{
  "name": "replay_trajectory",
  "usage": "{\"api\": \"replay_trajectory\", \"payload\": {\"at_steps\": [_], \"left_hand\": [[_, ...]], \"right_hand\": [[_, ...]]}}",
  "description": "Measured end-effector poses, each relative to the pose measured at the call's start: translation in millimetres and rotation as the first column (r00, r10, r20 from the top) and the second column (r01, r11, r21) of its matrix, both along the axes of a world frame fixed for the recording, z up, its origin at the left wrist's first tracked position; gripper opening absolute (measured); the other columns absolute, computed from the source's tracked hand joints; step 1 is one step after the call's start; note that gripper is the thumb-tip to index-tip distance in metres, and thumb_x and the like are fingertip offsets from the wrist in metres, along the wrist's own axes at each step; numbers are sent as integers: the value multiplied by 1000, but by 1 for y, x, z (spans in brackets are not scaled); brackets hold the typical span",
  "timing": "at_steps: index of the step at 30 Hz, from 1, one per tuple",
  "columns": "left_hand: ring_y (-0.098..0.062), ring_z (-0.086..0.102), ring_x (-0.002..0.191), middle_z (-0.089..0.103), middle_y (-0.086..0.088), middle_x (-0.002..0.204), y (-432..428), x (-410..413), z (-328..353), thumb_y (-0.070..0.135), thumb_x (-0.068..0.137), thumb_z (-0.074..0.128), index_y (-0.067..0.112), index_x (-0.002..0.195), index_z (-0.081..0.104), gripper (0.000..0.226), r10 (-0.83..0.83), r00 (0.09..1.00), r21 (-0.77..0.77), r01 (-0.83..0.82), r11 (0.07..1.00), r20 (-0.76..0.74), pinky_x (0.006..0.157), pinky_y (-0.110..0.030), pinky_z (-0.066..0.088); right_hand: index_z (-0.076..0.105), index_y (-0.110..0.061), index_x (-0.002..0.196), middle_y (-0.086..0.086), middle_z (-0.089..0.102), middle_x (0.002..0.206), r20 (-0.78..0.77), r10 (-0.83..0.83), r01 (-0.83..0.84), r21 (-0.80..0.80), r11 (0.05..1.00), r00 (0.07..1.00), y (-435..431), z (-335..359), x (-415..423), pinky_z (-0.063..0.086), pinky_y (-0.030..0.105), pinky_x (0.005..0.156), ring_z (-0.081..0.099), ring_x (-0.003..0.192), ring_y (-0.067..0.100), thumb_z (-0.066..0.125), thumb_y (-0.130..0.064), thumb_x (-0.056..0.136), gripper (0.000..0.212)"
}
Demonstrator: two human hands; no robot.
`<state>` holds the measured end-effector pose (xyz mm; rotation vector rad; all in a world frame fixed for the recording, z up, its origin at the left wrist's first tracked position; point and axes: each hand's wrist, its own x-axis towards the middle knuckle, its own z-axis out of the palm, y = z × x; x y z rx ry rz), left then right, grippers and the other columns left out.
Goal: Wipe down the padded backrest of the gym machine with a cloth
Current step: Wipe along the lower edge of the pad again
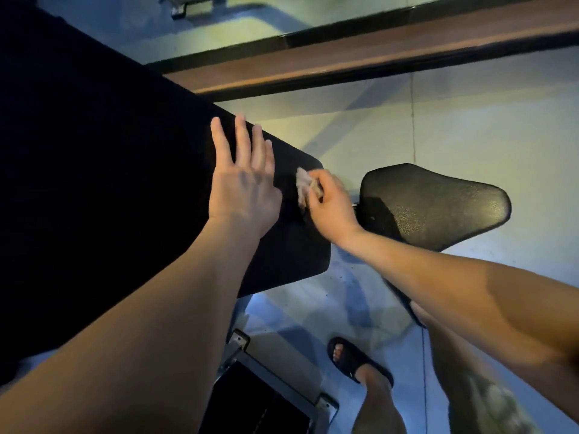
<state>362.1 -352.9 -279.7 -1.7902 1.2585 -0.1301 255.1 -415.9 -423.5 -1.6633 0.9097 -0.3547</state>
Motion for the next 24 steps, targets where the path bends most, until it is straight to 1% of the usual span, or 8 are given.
{"api": "replay_trajectory", "payload": {"at_steps": [3, 8, 10, 13, 16, 18, 21, 24], "left_hand": [[-50, -5, 154, 4, -20, 170, -2, -2, -2, 53, 100, 17, 9, 163, 10, 77, 21, 1000, -26, -21, 999, -6, 117, -74, -3], [-52, -10, 153, -1, -23, 170, -5, 2, -2, 52, 100, 18, 7, 163, 5, 78, 50, 998, -7, -51, 999, -47, 115, -76, -4], [-53, -11, 152, -3, -24, 169, -6, 1, -2, 50, 100, 16, 6, 163, 3, 78, 52, 998, 14, -51, 999, -42, 115, -76, -6], [-54, -10, 152, -2, -24, 169, -8, 1, 0, 50, 100, 16, 5, 163, 4, 78, 56, 998, 39, -55, 998, -26, 114, -77, -5], [-55, -14, 151, -2, -20, 170, -12, -1, 8, 49, 101, 19, 4, 162, 2, 78, 95, 993, 54, -91, 994, -74, 114, -77, -8], [-51, -17, 152, -2, -16, 171, -15, -2, 18, 49, 103, 21, 4, 162, 1, 77, 105, 988, 85, -96, 992, -111, 115, -75, -11], [-38, -9, 157, 4, -15, 170, -24, 4, 47, 49, 104, 26, 2, 161, -1, 79, 148, 979, 92, -136, 986, -138, 124, -64, -8], [-38, 0, 157, 15, -21, 167, -31, 30, 88, 52, 101, 26, 0, 161, 6, 81, 193, 980, -19, -194, 981, -47, 126, -58, -6]], "right_hand": [[58, -16, 125, 4, 57, 112, 124, -53, 60, -57, 997, 991, -23, 9, 32, 39, 6, 81, 50, 96, 6, 54, -21, 104, 23], [65, -3, 105, 8, 53, 100, 145, -32, 49, -119, 992, 989, -28, -6, 52, 35, 3, 76, 45, 80, 0, 54, -11, 101, 14], [57, -7, 87, 5, 46, 91, 31, -135, 135, 17, 991, 990, -36, -28, 49, 35, 13, 71, 44, 74, 0, 50, -6, 99, 14], [48, -16, 77, 13, 48, 91, -201, -168, 200, 152, 968, 965, -57, -60, 50, 32, 30, 70, 46, 77, 25, 41, -11, 95, 20], [61, -8, 102, 12, 64, 99, -326, -14, 82, 197, 977, 945, -82, -62, 54, 45, 35, 70, 61, 90, 29, 44, -20, 105, 22], [62, -14, 113, 3, 65, 94, -246, 55, 8, 248, 969, 968, -95, -41, 59, 54, 39, 78, 63, 90, 24, 43, -23, 107, 21], [61, -15, 112, 0, 60, 88, -36, 184, -167, 286, 944, 982, -103, 3, 73, 49, 28, 73, 57, 81, 14, 44, -20, 108, 19], [67, -12, 118, 4, 68, 109, 12, 380, -366, 302, 880, 925, -101, 34, 98, 49, 29, 87, 63, 102, 19, 42, -18, 110, 27]]}}
